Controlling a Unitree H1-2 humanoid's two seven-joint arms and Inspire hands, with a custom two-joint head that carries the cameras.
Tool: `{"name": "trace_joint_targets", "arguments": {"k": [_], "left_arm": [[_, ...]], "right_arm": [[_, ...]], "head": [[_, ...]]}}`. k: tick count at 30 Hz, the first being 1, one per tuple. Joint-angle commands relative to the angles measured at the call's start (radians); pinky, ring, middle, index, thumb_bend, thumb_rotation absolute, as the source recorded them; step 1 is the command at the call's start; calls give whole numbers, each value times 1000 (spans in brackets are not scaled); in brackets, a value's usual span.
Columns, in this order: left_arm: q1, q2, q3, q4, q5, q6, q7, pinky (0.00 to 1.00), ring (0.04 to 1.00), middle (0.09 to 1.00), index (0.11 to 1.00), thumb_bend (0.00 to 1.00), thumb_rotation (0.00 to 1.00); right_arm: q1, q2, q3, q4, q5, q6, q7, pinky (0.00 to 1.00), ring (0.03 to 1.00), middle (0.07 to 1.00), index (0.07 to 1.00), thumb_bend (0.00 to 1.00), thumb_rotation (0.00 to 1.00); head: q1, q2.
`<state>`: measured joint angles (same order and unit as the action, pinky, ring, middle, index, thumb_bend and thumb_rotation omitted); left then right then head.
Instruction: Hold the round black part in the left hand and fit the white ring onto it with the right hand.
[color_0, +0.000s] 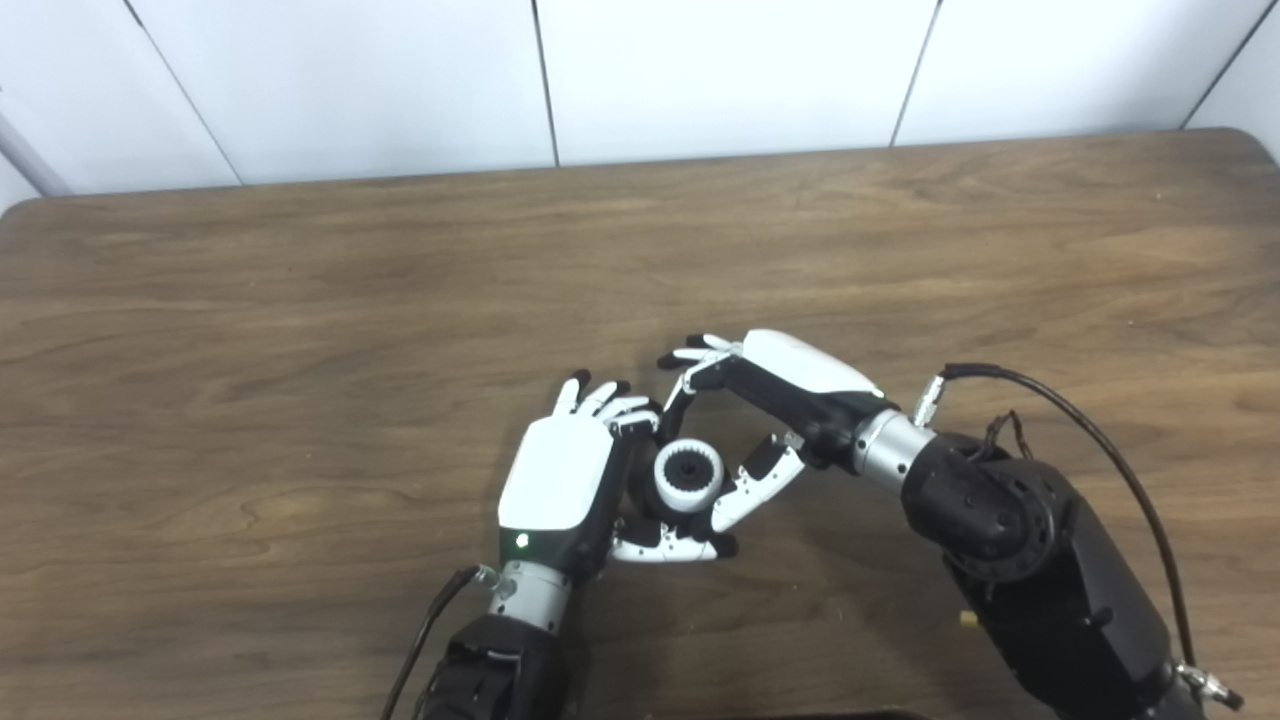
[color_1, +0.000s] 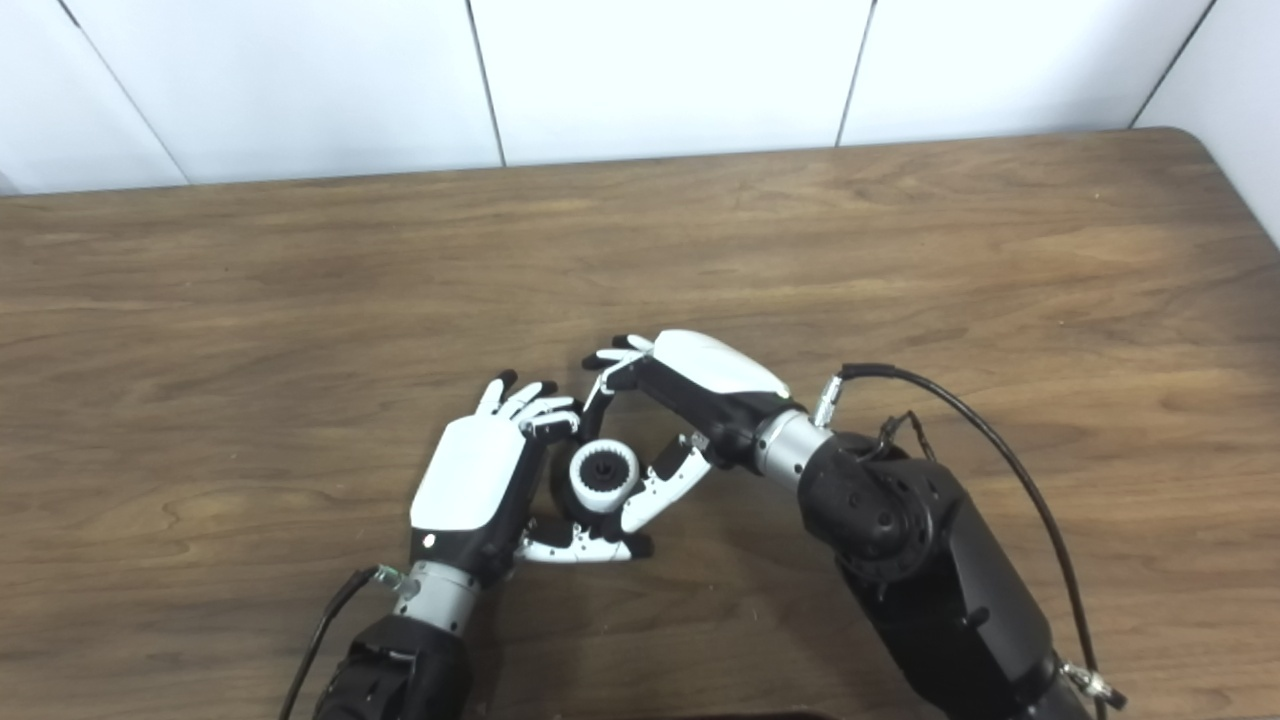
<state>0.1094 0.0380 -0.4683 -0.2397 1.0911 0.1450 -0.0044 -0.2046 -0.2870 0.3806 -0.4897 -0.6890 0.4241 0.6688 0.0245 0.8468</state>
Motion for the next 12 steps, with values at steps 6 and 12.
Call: {"name": "trace_joint_targets", "arguments": {"k": [6, 12], "left_arm": [[-16, -2, -3, -2, 3, -12, 18, 1000, 889, 780, 485, 524, 59], [-16, -3, -1, -2, 2, -11, 18, 1000, 888, 779, 485, 524, 58]], "right_arm": [[-25, 4, -19, -33, 3, -15, -32, 1000, 1000, 917, 638, 1000, 253], [-26, 3, -26, -32, 2, -16, -41, 1000, 995, 913, 620, 1000, 256]], "head": [[0, 1], [0, 1]]}}
